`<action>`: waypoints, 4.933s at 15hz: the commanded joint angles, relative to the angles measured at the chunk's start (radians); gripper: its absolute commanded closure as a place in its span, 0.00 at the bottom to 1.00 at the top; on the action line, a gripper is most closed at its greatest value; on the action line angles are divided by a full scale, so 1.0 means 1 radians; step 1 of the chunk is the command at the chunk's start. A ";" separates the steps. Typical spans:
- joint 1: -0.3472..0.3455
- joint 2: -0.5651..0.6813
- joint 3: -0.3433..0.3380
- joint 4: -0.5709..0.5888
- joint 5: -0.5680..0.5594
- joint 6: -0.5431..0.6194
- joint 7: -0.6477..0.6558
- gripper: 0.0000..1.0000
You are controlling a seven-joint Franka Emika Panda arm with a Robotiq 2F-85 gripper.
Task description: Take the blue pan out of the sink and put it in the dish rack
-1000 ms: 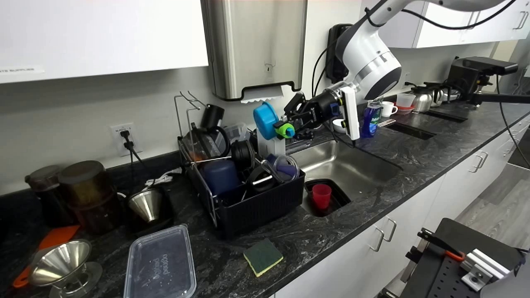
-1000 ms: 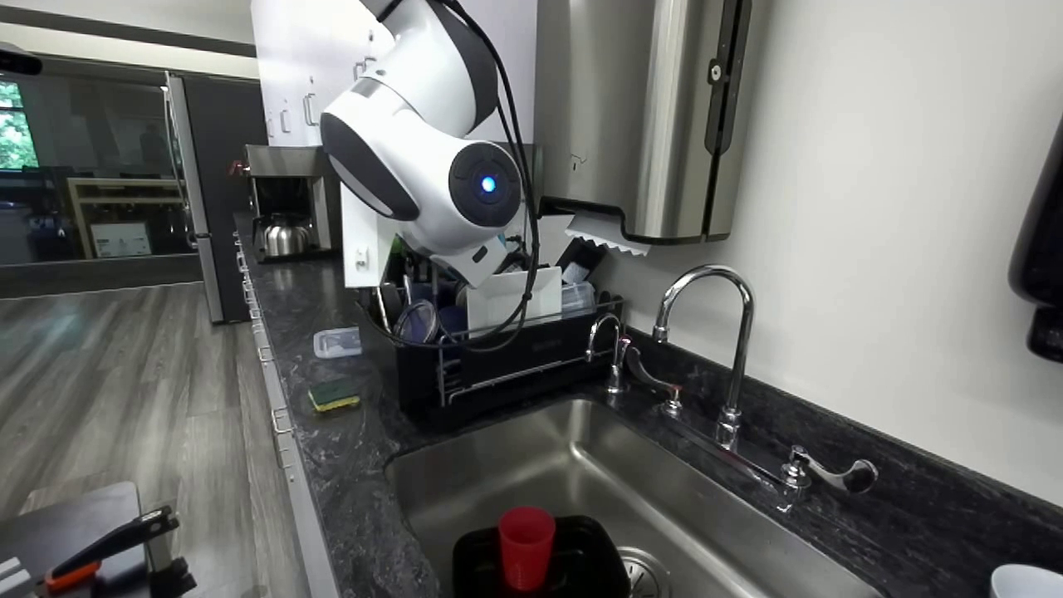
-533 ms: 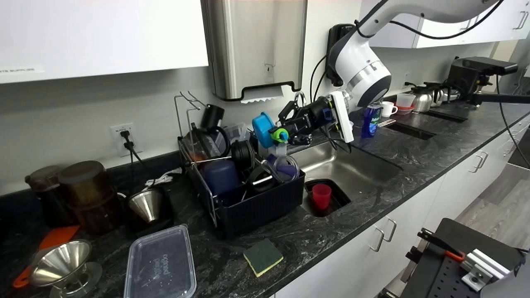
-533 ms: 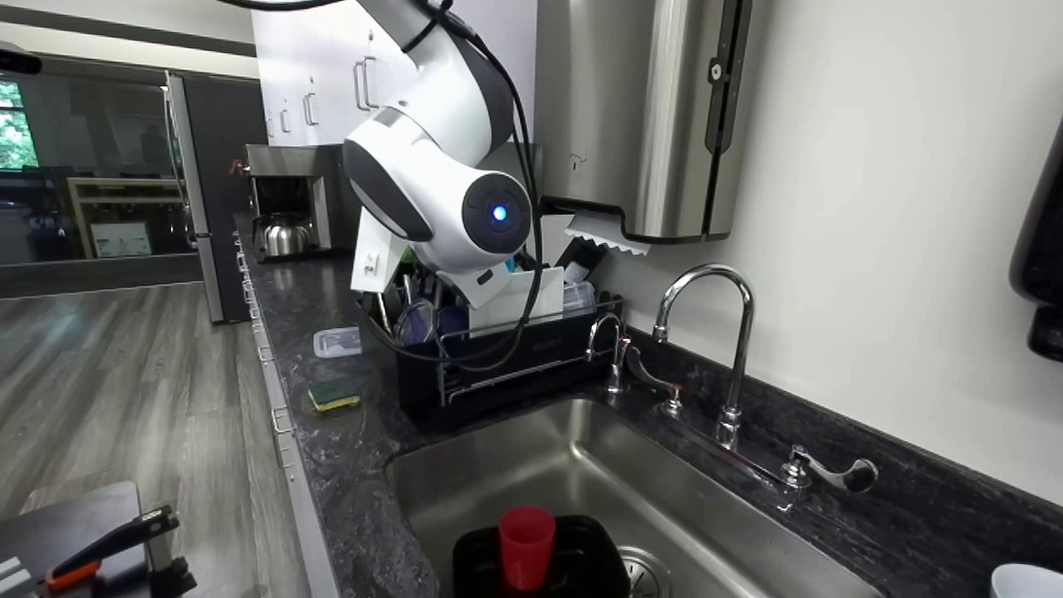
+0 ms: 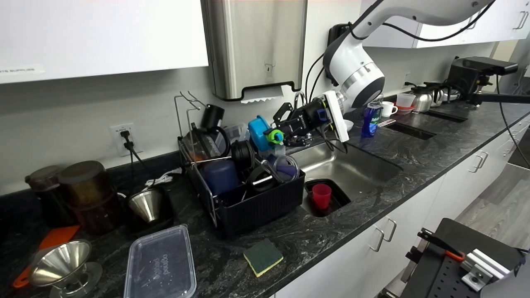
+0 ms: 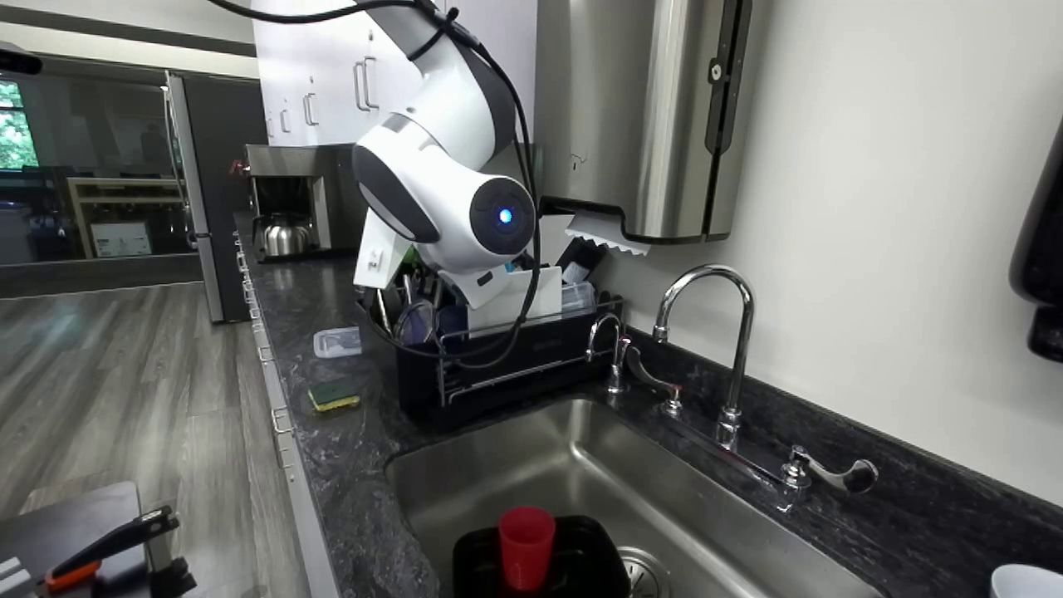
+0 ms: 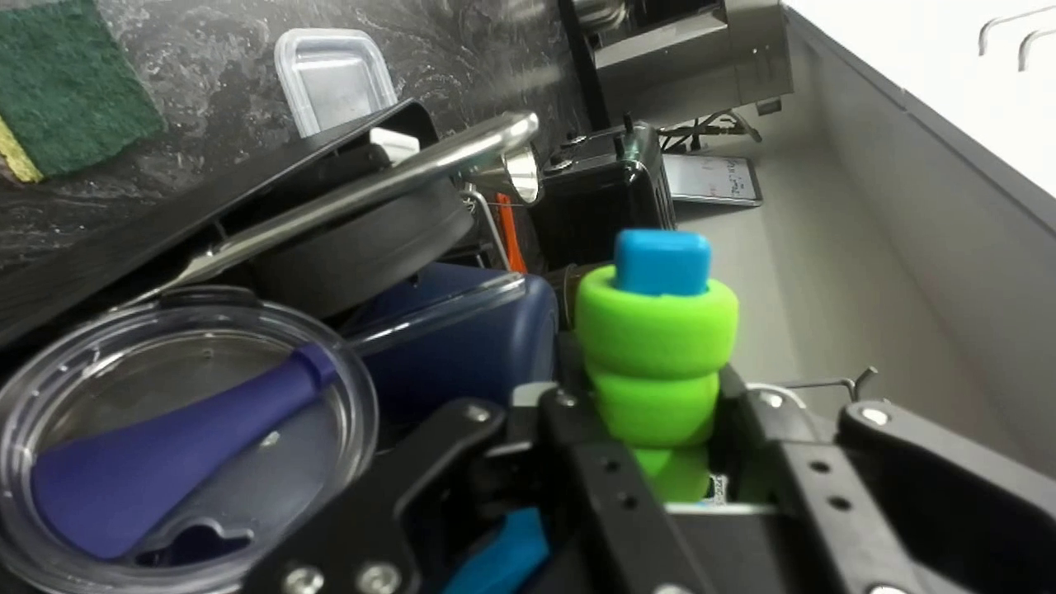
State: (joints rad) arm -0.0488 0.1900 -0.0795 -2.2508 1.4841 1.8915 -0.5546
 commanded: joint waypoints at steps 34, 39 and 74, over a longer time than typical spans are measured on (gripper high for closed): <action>-0.021 -0.371 0.009 -0.201 -0.321 0.088 0.099 0.00; -0.018 -0.440 0.022 -0.194 -0.515 0.161 0.091 0.00; -0.100 -0.108 -0.098 -0.036 -1.123 0.339 -0.088 0.00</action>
State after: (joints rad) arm -0.1222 0.0833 -0.2037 -2.2872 0.3652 2.2315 -0.6452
